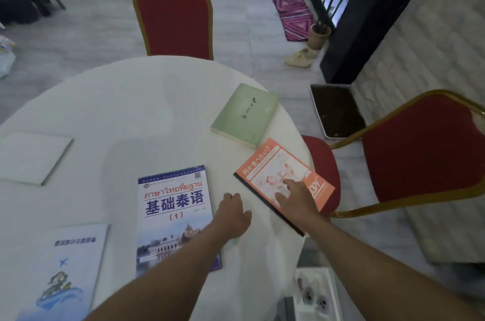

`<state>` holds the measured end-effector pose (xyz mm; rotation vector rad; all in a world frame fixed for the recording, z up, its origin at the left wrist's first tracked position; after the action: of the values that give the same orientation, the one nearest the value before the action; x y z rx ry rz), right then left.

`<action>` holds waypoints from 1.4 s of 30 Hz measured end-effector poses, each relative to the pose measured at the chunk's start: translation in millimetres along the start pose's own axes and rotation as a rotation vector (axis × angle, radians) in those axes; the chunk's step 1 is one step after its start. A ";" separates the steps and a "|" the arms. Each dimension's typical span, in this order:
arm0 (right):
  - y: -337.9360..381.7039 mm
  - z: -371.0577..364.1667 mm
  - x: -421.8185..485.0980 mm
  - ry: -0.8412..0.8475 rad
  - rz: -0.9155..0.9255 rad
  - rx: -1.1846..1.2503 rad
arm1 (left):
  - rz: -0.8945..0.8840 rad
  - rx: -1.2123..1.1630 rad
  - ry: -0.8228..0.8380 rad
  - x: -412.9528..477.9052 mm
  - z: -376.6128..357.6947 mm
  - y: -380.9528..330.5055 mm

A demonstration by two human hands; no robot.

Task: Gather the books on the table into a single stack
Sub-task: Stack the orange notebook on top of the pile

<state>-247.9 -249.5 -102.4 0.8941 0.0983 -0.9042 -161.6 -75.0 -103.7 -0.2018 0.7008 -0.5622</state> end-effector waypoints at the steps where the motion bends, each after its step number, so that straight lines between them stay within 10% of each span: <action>1: -5.8 8.7 7.3 -0.010 -0.007 -0.016 | 0.012 -0.018 0.021 5.5 -6.0 -8.3; 10: -38.9 43.9 64.5 -0.017 -0.058 -0.123 | 0.134 -0.225 0.008 47.8 -29.6 -54.8; 26: -71.6 31.8 40.9 0.083 -0.143 0.370 | 0.341 -0.674 0.045 60.9 -54.0 -28.6; 42: 53.0 -109.3 -41.1 0.231 -0.009 0.457 | 0.179 -0.311 -0.437 -26.5 42.8 137.2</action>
<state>-205.7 -130.0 -122.1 1.4239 0.0963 -0.8426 -92.3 53.6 -106.0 -0.5293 0.3712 -0.2210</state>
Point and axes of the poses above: each hand's wrist, its own x-axis towards the middle knuckle, its own z-axis out of the back of the hand, y = z × x, the point moved 9 cm from there along x, towards the middle knuckle, and after that the axes turned 13 degrees about x, right-handed, at the moved point
